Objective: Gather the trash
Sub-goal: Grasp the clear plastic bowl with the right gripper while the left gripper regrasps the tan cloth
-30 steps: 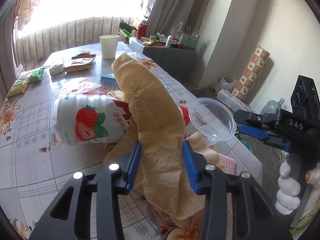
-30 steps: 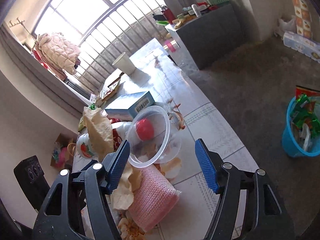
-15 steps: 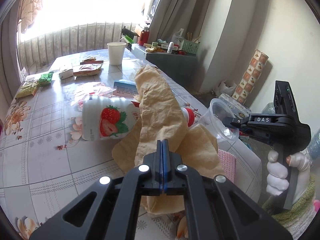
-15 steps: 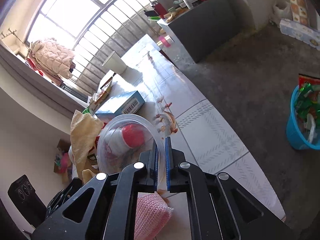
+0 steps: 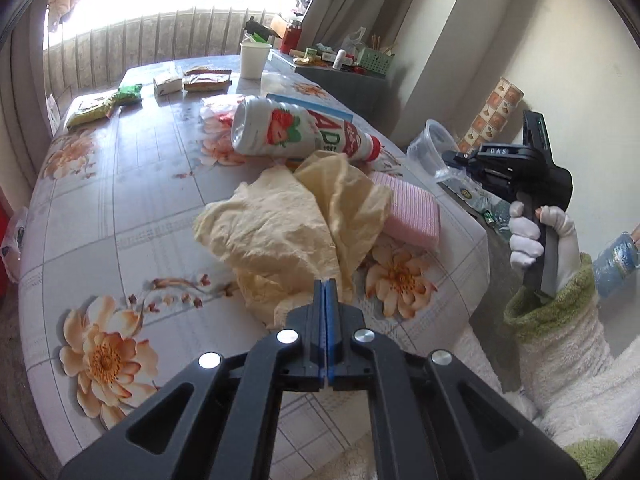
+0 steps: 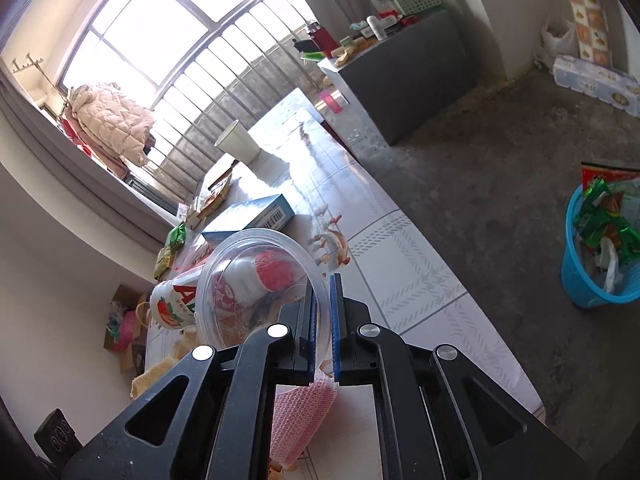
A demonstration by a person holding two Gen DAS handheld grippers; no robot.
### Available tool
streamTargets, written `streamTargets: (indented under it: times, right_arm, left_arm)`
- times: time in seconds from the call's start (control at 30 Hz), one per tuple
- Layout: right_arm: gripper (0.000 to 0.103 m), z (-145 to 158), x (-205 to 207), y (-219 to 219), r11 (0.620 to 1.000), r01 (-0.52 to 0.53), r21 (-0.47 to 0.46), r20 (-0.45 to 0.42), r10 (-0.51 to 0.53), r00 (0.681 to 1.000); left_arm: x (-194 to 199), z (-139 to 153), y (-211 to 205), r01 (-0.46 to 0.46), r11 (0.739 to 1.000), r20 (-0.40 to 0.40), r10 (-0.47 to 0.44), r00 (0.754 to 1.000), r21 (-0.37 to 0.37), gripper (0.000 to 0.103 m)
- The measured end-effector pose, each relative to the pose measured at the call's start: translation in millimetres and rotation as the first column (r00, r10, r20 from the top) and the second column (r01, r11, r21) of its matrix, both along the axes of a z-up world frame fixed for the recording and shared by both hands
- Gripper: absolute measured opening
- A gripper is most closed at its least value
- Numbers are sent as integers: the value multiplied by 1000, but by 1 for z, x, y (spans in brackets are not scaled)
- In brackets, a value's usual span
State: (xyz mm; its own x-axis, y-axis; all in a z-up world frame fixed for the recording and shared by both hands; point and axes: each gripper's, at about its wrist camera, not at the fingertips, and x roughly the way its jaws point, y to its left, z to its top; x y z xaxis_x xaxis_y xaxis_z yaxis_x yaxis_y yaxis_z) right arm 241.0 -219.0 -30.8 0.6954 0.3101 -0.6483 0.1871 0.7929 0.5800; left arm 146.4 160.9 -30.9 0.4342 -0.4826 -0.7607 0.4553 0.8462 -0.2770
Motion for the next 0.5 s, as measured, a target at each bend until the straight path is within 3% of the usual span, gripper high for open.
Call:
streamTargets:
  times: [0.07,0.17,0.5]
  right_arm:
    - [5,-1,-3,0,1000,1,-4,-5,-1,1000]
    - [5,-4,-4,1,1000,3,-6,-15,-3,1000]
    - [5,-10,-6,-3,1000,20,-4,-33,-20,999]
  left_arm:
    - [-6,-8,-3,18,1000,-45,-18,999,12,6]
    - [-5,-15,3,-23,1000,-75,23,997,-3,48]
    - [24,-21,29,-181,972,-188,151,970,-153,74]
